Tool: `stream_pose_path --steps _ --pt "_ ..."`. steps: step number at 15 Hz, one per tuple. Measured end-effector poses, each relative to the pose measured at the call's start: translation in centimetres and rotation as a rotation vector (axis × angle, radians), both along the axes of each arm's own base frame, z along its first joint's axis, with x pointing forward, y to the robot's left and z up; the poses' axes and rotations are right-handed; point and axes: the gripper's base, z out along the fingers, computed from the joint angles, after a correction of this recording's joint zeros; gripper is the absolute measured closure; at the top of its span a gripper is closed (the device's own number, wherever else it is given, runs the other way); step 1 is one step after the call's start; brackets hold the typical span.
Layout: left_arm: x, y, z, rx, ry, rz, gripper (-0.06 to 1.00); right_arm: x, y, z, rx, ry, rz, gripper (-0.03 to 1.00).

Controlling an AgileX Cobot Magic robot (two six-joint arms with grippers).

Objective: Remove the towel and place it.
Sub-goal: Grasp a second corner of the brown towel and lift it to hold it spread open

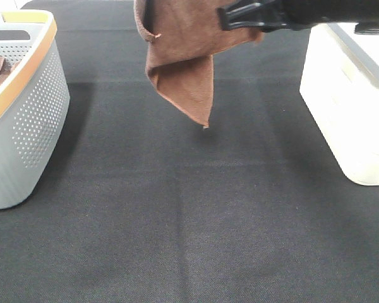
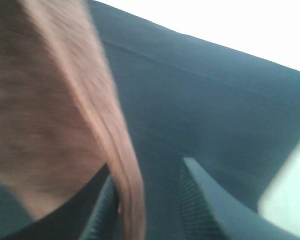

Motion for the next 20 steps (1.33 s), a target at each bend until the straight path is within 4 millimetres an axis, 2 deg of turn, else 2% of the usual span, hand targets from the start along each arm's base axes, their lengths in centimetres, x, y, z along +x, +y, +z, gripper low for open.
stream_pose_path --steps 3,5,6,7,9,11,12,15,17,19,20 --pt "0.0 0.0 0.0 0.000 0.000 0.000 0.94 -0.3 1.2 -0.3 0.036 0.018 0.116 0.59" --pt "0.0 0.0 0.0 0.000 0.000 0.000 0.94 0.5 1.5 -1.7 -0.004 0.050 0.085 0.63" --pt "0.0 0.0 0.0 0.000 0.000 0.000 0.94 0.7 1.5 -2.1 -0.015 0.058 0.073 0.67" --pt "0.0 0.0 0.0 0.000 0.000 0.000 0.94 0.7 1.5 -2.1 -0.015 0.058 0.073 0.67" --pt "0.0 0.0 0.0 0.000 0.000 0.000 0.94 0.7 1.5 -2.1 -0.017 0.059 0.072 0.76" --pt "0.0 0.0 0.0 0.000 0.000 0.000 0.94 0.7 1.5 -2.1 -0.017 0.059 0.072 0.92" --pt "0.0 0.0 0.0 0.000 0.000 0.000 0.94 0.7 1.5 -2.1 -0.016 0.059 0.072 0.97" --pt "0.8 1.1 -0.2 0.013 0.019 0.008 0.94 0.5 1.9 -2.1 0.030 0.076 0.104 0.97" --pt "1.7 2.5 -0.7 0.003 0.098 -0.015 0.94 0.0 2.8 -2.0 0.049 0.078 0.218 0.97" --pt "3.1 4.3 -2.2 0.018 0.245 -0.046 0.94 -0.7 3.8 -1.9 0.098 0.092 0.346 0.97" --pt "3.1 4.3 -2.2 0.018 0.245 -0.046 0.94 -0.7 3.8 -1.9 0.098 0.092 0.346 0.97"
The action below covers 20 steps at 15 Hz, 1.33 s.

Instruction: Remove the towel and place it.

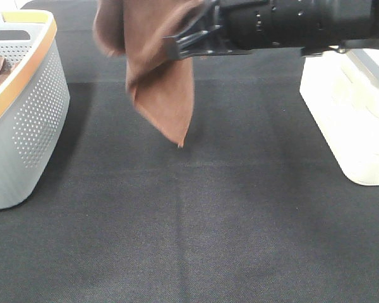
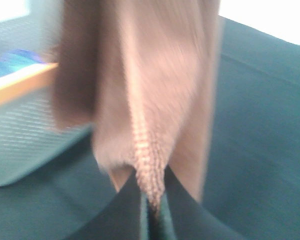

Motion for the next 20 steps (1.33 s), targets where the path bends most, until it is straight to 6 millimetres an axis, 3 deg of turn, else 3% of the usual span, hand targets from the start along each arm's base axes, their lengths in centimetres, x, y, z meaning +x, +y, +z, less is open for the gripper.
stream_pose_path --steps 3,6,9,11,14,17,18,20 --pt "1.5 1.4 -3.5 0.135 0.240 -0.007 0.94 -1.6 1.2 -0.6 0.073 0.060 0.191 0.97" --pt "1.3 1.7 -5.0 0.240 0.358 0.001 0.94 -3.4 1.5 -1.9 0.046 0.176 0.352 0.97" --pt "0.7 1.7 -5.9 0.306 0.442 -0.041 0.94 -4.1 0.5 -3.8 -0.077 0.421 0.281 0.97" --pt "0.5 1.9 -6.2 0.355 0.466 -0.050 0.94 -2.4 -1.7 -4.1 -0.130 0.539 0.019 0.97" --pt "1.0 2.1 -6.9 0.392 0.477 -0.018 0.94 1.2 -4.7 -1.6 -0.214 0.416 -0.216 0.97" --pt "2.4 2.0 -8.3 0.401 0.496 0.021 0.94 3.1 -6.2 0.4 -0.250 0.310 -0.290 0.97" --pt "3.3 1.8 -9.0 0.395 0.485 0.045 0.94 4.5 -7.2 1.8 -0.253 0.253 -0.336 0.97" --pt "5.6 1.5 -10.0 0.344 0.401 0.117 0.94 6.8 -8.0 2.3 -0.257 0.227 -0.384 0.97"
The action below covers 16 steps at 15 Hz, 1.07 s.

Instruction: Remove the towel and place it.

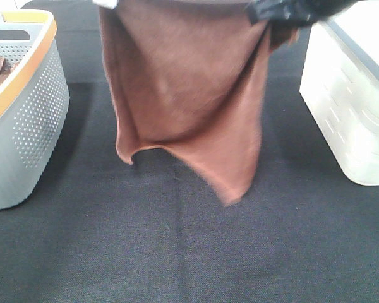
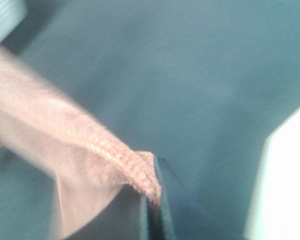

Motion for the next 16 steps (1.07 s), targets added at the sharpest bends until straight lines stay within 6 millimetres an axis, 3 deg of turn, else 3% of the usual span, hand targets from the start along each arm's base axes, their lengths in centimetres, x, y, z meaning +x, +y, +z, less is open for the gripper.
stream_pose_path --steps 4,6,10,12,14,16 --pt "2.7 -0.1 -0.2 -0.072 -0.208 0.098 0.94 5.7 -0.4 -0.3 -0.066 -0.086 -0.019 0.97" --pt "4.6 -0.2 -1.2 -0.100 -0.319 0.155 0.94 9.0 -0.6 0.2 -0.086 -0.160 -0.031 0.97" --pt "7.4 -0.3 -3.3 -0.115 -0.529 0.238 0.94 13.0 -0.6 1.2 -0.080 -0.353 0.003 0.97" --pt "8.7 -0.5 -5.3 -0.104 -0.618 0.265 0.94 14.5 -1.5 0.5 -0.036 -0.420 0.006 0.97" --pt "9.9 -0.9 -8.2 -0.086 -0.614 0.274 0.94 15.7 -1.8 -1.4 0.054 -0.381 -0.043 0.97" --pt "10.3 -1.5 -12.0 -0.018 -0.419 0.221 0.94 15.7 -2.0 -4.5 0.087 -0.172 -0.147 0.97"
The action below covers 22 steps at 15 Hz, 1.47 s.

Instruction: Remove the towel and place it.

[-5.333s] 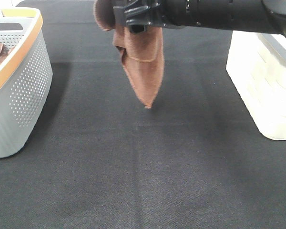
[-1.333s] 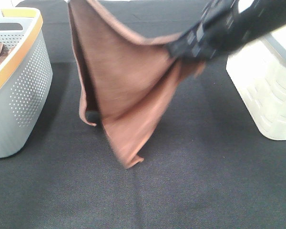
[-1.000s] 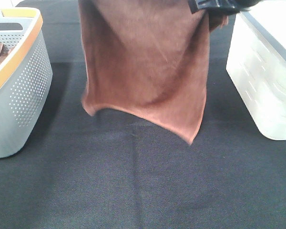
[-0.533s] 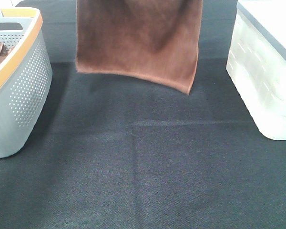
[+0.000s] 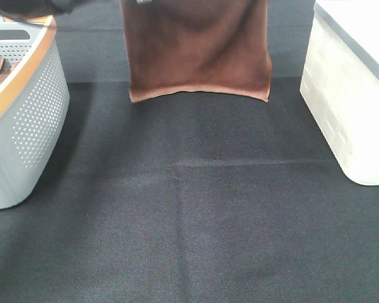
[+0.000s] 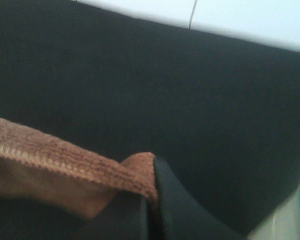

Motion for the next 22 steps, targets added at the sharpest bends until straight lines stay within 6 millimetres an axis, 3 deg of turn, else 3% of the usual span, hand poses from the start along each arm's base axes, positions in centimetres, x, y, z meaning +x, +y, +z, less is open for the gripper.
stream_pose_path --steps 3,8,18,22 --pt "-1.2 -0.4 -2.1 0.064 0.289 -0.079 0.94 -1.5 -0.3 -2.3 -0.016 0.286 -0.086 0.97" --pt "-4.2 -0.1 -2.5 0.199 0.625 -0.190 0.94 -4.1 0.2 -4.0 0.002 0.628 -0.002 0.97" --pt "-8.1 0.7 -4.5 0.343 1.093 -0.300 0.94 -7.3 1.1 -4.6 0.053 0.978 0.088 0.97" --pt "-9.9 1.0 -6.1 0.344 1.249 -0.309 0.94 -9.5 0.9 -8.0 0.061 1.141 0.075 0.97"
